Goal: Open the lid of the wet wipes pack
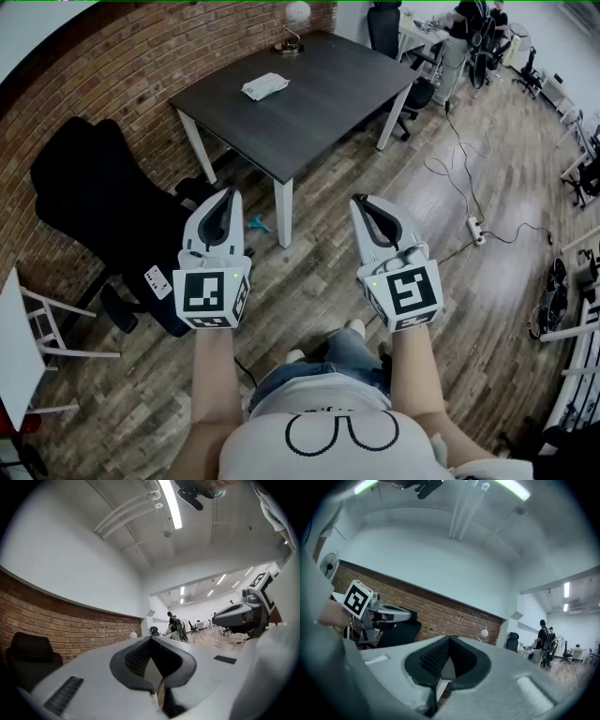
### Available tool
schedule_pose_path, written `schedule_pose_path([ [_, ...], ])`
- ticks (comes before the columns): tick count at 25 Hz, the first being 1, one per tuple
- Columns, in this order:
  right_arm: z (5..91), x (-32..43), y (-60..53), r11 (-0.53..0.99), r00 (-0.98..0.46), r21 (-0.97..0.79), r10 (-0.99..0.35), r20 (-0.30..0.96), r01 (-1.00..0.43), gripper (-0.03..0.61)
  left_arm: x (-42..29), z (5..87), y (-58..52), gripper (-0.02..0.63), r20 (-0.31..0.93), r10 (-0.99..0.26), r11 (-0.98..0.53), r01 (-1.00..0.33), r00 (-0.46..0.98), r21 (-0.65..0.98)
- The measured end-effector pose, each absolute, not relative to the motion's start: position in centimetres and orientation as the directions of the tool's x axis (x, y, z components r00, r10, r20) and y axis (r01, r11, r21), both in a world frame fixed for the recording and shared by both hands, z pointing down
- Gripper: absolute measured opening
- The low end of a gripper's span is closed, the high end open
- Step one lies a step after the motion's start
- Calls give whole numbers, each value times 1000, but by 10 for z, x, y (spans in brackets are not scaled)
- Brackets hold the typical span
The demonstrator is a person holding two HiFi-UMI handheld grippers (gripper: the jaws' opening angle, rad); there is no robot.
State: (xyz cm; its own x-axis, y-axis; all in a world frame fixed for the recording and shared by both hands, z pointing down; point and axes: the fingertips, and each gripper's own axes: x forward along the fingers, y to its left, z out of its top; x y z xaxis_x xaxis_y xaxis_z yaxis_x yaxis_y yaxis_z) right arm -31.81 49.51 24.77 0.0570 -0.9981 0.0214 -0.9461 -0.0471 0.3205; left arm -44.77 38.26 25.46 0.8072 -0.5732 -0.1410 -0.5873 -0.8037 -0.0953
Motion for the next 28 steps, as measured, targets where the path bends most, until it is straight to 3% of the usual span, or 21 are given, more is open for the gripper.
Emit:
schedule_pose_path([
  [12,259,-263,439,-40,41,325,-999,-4,-945,0,-395,264,339,-2,-146,-583,-794,-598,799,-106],
  [28,247,-50,327,139,-150,284,-989,-15,-949,2,-182,251,244,-2,-136,-699,-694,-712,702,-107],
])
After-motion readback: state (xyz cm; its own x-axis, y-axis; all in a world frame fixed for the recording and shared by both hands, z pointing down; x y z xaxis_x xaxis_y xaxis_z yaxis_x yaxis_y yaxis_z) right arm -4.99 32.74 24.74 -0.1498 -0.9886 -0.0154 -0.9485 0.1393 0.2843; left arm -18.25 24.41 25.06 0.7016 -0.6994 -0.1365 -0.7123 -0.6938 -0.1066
